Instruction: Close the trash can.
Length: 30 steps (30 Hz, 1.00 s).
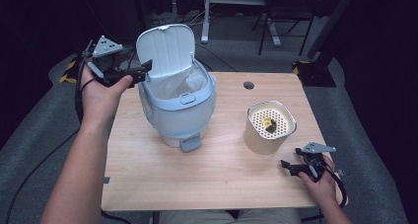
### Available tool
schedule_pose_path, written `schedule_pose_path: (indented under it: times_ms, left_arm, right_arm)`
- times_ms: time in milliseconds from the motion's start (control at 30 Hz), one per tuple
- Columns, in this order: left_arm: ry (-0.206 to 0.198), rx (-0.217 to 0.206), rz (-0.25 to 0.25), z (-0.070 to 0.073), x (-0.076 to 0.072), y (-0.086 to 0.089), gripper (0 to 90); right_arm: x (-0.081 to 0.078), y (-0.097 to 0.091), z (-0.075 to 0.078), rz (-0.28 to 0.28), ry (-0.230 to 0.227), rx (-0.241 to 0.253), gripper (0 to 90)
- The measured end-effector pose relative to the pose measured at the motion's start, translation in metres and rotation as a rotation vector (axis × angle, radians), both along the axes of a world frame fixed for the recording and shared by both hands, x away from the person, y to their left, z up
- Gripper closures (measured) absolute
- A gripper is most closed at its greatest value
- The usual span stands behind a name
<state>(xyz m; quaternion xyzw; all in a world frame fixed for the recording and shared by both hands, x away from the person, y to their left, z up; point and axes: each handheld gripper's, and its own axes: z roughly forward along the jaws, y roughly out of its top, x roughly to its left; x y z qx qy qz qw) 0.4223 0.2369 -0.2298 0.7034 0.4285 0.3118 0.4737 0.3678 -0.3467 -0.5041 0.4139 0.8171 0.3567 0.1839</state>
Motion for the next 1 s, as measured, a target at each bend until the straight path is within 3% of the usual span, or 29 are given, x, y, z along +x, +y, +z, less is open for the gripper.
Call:
schedule_pose_path:
  times_ms: [33,133,267,433,533,633,700,800,833,967,1000]
  left_arm:
    - [0.005,0.018,0.005,0.001,0.006,-0.002,27.2]
    - [0.004,0.013,0.001,0.001,0.011,-0.003,27.4]
    - [0.025,-0.033,-0.002,0.0,0.018,-0.005,29.9]
    - [0.032,-0.03,0.025,-0.002,0.029,-0.005,29.9]
    - [0.026,-0.058,0.007,-0.005,0.036,-0.001,32.1]
    - [0.024,-0.058,-0.001,-0.005,0.038,0.002,33.9]
    - [0.014,-0.094,-0.025,-0.004,0.04,0.004,37.7]
    - [0.014,-0.068,-0.029,-0.003,0.039,0.002,38.2]
    - [0.007,-0.066,-0.039,-0.003,0.037,0.003,42.7]
    - [0.019,-0.104,-0.072,-0.001,0.033,0.005,43.6]
    - [0.02,-0.085,-0.097,-0.001,0.029,0.006,43.5]
  right_arm:
    - [0.0,0.0,0.0,0.0,0.0,0.0,15.6]
    - [0.0,0.0,0.0,0.0,0.0,0.0,15.6]
    - [0.0,0.0,0.0,0.001,0.001,0.002,15.8]
    - [0.0,0.0,0.0,0.001,0.001,0.002,15.8]
    - [0.0,0.0,0.0,0.001,0.001,0.003,15.8]
    - [0.0,0.0,0.0,0.001,0.001,0.003,15.8]
    - [0.0,0.0,0.0,-0.001,0.001,0.005,15.8]
    - [0.0,0.0,0.0,-0.001,0.001,0.005,15.8]
    - [0.0,0.0,0.0,0.001,0.001,0.003,15.8]
    - [0.0,0.0,0.0,0.001,0.001,0.002,15.8]
    - [0.0,0.0,0.0,0.001,0.001,0.002,15.8]
